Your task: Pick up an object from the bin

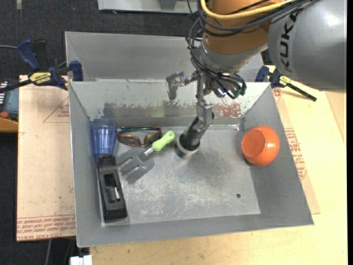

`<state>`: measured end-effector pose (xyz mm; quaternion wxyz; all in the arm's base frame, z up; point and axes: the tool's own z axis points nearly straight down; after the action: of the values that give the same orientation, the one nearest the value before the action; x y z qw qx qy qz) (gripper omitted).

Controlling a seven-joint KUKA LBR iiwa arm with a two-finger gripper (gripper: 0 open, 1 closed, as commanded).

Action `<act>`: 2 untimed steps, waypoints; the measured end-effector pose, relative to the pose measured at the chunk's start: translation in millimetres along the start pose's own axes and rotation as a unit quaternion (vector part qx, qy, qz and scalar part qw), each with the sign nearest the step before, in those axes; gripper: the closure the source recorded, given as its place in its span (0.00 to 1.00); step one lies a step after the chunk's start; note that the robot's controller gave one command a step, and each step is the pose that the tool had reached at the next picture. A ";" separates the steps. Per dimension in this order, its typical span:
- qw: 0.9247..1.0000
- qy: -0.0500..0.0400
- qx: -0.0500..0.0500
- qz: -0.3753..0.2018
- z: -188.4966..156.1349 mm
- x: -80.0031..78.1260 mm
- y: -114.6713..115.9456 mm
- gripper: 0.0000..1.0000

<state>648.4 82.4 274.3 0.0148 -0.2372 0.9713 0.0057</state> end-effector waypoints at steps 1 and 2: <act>1.000 0.000 0.000 -0.012 -1.8 0.5 1.9 0.00; 0.999 0.000 0.000 -0.041 -12.8 4.7 17.0 0.00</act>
Offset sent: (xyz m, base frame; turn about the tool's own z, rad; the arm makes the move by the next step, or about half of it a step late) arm -0.0314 0.0349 0.0318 -0.0186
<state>636.0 95.1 287.1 0.0149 -0.2772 0.9607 0.0050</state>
